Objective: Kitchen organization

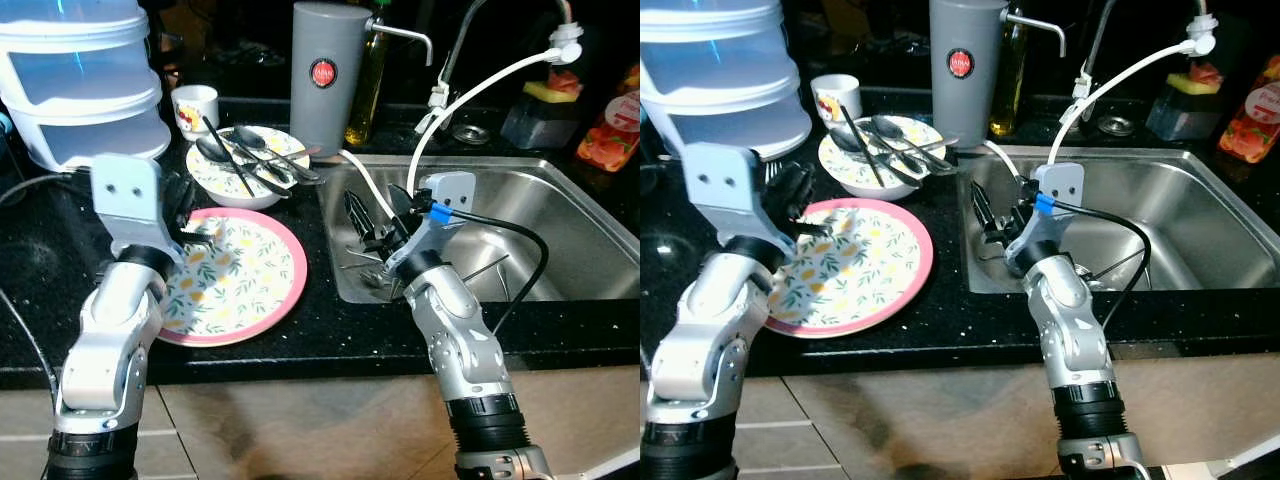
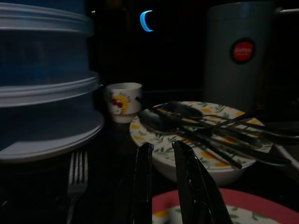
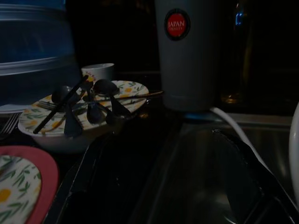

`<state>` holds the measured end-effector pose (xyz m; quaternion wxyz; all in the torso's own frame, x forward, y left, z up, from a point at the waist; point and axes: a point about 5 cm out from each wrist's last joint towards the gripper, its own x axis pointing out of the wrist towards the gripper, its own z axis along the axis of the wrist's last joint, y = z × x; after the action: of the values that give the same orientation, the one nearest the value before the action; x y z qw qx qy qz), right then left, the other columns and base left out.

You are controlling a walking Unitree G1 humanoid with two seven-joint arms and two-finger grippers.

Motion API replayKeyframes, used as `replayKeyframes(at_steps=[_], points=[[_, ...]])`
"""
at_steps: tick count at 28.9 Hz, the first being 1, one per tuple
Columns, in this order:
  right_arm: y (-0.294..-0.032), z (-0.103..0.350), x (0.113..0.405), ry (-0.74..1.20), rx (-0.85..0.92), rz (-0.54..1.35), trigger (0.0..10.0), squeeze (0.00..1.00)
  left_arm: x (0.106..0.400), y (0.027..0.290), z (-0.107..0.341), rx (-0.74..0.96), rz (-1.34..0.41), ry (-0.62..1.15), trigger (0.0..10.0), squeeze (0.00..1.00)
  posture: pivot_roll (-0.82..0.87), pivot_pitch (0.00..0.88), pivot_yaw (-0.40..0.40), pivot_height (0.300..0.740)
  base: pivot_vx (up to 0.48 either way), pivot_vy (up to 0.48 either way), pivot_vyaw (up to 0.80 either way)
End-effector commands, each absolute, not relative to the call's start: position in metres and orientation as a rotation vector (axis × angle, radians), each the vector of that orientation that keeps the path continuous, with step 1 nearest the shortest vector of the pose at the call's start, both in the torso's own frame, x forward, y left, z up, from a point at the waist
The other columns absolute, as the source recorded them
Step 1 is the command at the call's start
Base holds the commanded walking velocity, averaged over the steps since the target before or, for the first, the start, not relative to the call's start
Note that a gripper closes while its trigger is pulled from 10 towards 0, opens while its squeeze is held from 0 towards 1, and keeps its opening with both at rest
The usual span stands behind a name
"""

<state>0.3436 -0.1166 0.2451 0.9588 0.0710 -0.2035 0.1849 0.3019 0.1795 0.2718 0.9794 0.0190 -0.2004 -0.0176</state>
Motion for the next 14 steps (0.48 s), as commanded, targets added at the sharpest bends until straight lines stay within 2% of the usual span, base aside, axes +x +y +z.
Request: replayKeyframes(at_steps=[1,14], points=[[-0.1179,0.2468,0.343,-0.414,0.139,0.377,10.0,0.0,0.3002,0.177,0.273,0.031,-0.045,-0.408,10.0,0.0,0.01,0.12,-0.033,0.74,0.0,0.0,0.0],[-0.1143,0.2476,0.3424,-0.414,0.095,0.391,10.0,0.0,0.2991,0.1793,0.2733,0.025,-0.038,-0.408,10.0,0.0,0.01,0.119,-0.038,0.74,0.0,0.0,0.0]])
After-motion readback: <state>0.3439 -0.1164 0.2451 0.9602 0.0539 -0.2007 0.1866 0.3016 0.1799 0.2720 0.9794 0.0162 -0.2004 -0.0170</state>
